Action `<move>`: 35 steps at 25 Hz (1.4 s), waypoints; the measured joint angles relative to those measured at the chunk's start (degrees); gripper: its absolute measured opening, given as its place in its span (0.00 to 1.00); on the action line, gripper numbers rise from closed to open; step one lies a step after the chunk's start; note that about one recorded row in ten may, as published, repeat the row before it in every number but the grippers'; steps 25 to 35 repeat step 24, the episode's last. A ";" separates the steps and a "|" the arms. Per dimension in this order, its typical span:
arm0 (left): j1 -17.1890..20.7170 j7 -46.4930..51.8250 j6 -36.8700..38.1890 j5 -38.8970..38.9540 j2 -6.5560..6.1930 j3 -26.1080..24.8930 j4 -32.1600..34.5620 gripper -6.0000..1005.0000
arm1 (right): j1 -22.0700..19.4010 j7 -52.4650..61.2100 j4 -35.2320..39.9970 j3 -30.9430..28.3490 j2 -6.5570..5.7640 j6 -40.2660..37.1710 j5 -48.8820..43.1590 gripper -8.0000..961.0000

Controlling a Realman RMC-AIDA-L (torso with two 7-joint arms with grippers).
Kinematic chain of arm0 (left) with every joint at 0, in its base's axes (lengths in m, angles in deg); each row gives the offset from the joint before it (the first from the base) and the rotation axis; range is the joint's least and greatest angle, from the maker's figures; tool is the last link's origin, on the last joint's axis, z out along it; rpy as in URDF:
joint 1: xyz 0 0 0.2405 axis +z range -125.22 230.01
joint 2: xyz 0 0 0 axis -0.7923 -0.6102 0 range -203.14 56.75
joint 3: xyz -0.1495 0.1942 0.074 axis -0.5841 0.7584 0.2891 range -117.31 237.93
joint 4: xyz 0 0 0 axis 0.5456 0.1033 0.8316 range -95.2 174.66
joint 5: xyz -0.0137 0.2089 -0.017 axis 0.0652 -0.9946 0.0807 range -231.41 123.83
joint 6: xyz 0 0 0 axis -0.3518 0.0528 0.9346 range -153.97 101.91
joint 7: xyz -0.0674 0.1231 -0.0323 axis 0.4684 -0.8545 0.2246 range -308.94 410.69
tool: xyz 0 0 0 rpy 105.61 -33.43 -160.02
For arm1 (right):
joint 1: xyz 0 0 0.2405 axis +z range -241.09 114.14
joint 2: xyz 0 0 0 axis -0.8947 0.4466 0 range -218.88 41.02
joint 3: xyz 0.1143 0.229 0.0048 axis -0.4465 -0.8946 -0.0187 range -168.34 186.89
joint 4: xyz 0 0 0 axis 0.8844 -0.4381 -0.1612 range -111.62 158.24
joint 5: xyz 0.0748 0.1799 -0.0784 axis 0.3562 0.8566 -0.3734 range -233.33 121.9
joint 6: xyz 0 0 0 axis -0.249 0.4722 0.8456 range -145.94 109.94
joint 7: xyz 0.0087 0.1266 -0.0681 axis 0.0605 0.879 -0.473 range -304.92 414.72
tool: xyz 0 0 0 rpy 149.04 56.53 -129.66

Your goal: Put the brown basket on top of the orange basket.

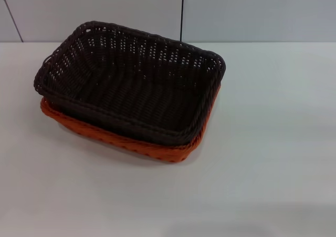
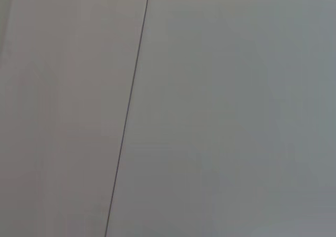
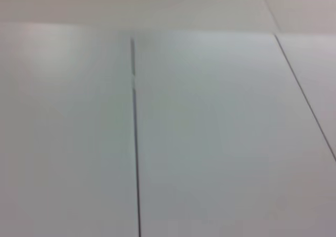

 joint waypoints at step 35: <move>1.69 1.14 3.77 -0.03 0.84 -0.06 0.57 0.74 | 4.31 -2.53 -19.88 -0.45 -0.04 -14.57 3.57 0.87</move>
